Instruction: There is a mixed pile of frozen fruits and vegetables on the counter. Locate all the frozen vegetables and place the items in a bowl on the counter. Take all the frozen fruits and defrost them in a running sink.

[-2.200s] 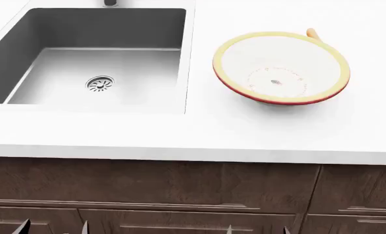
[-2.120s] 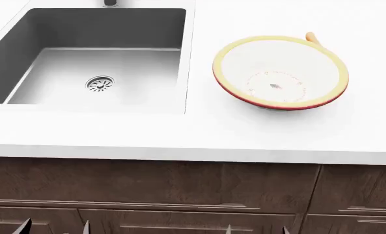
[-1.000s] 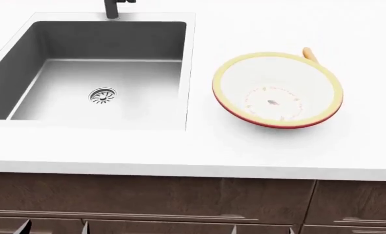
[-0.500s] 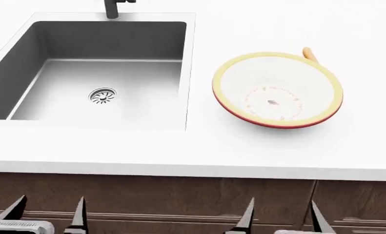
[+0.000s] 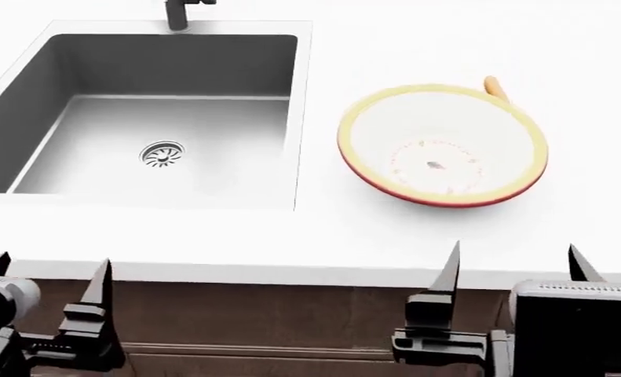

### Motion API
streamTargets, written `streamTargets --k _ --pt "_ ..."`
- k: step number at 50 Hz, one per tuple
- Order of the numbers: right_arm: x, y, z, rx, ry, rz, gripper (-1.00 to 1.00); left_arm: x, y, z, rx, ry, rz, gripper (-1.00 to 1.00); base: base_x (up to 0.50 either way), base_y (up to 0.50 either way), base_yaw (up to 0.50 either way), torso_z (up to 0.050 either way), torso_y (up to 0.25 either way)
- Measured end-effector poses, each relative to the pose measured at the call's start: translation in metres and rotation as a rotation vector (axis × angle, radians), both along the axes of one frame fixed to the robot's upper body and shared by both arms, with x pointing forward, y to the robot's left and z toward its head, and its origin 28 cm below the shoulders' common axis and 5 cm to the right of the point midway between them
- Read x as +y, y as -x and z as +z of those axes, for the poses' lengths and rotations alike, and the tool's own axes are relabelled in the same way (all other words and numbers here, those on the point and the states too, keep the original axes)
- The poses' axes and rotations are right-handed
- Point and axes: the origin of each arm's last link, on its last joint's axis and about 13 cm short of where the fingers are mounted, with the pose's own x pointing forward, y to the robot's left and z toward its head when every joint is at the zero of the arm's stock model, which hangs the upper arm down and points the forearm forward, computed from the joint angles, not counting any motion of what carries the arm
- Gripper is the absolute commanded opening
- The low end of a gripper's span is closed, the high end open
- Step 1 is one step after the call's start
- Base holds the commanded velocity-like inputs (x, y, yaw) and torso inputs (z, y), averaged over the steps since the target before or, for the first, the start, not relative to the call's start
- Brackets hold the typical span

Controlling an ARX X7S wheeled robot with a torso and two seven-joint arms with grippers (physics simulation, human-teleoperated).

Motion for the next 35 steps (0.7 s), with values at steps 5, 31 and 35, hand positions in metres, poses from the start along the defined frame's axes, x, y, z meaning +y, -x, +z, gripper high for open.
streamTargets --k 5,31,35 --pt "-0.003 0.004 0.007 -0.008 0.019 -0.001 1.0 0.002 0.002 0.006 0.002 0.0 -0.004 1.0 0.18 -0.36 0.0 0.0 0.0" --pt "-0.008 0.01 0.014 -0.009 0.063 -0.001 1.0 0.008 0.008 0.019 -0.012 -0.001 -0.009 1.0 0.26 -0.35 0.0 0.0 0.0" --pt "-0.007 0.01 0.013 -0.005 0.074 0.006 1.0 0.008 0.007 0.019 -0.011 -0.001 -0.008 1.0 0.49 -0.24 0.0 0.0 0.0"
